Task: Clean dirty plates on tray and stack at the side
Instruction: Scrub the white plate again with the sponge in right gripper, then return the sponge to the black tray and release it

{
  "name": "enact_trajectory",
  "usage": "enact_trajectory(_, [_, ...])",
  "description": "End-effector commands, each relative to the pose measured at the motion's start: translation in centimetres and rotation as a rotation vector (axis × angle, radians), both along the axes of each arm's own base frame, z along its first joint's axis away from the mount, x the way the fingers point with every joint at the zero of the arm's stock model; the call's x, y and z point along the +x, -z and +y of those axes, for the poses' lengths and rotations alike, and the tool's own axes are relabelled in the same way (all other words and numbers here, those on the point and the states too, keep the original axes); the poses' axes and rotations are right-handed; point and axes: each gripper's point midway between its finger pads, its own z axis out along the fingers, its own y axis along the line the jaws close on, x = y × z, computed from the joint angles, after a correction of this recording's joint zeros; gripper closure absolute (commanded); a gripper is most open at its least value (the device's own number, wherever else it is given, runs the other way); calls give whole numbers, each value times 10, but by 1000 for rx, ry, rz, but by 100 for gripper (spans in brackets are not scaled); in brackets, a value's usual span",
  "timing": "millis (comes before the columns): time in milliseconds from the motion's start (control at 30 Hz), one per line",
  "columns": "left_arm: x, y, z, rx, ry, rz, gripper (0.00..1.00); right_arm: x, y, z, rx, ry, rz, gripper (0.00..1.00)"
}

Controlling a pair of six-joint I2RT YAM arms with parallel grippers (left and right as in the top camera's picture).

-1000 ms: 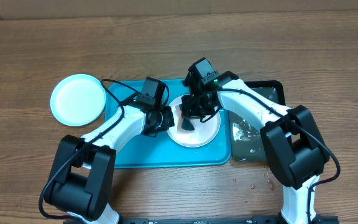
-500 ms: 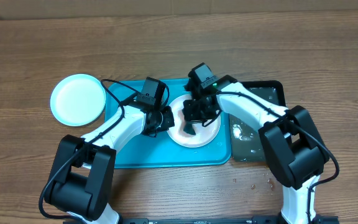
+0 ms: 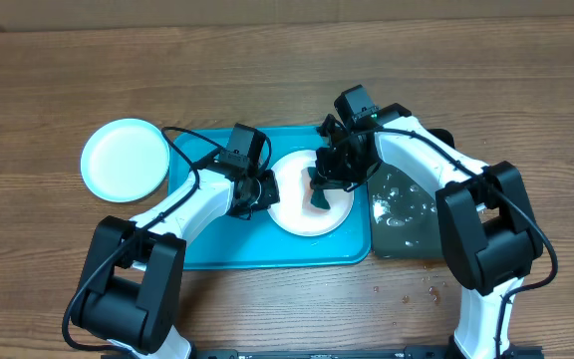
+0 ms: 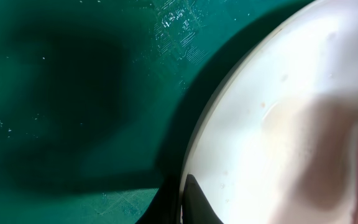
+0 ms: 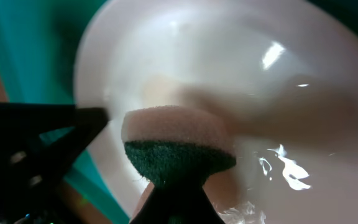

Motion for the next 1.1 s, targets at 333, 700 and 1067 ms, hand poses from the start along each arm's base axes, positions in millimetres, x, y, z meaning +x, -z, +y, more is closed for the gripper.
enact_trajectory(333, [-3, 6, 1, 21, 17, 12, 94, 28, -74, -123, -274, 143, -156, 96])
enact_trajectory(700, [0, 5, -1, 15, 17, -1, 94, -2, -34, -213, -640, 197, -48, 96])
enact_trajectory(1067, [1, 5, 0, 17, 16, -3, 92, -10, -5, -214, -643, 196, -45, 73])
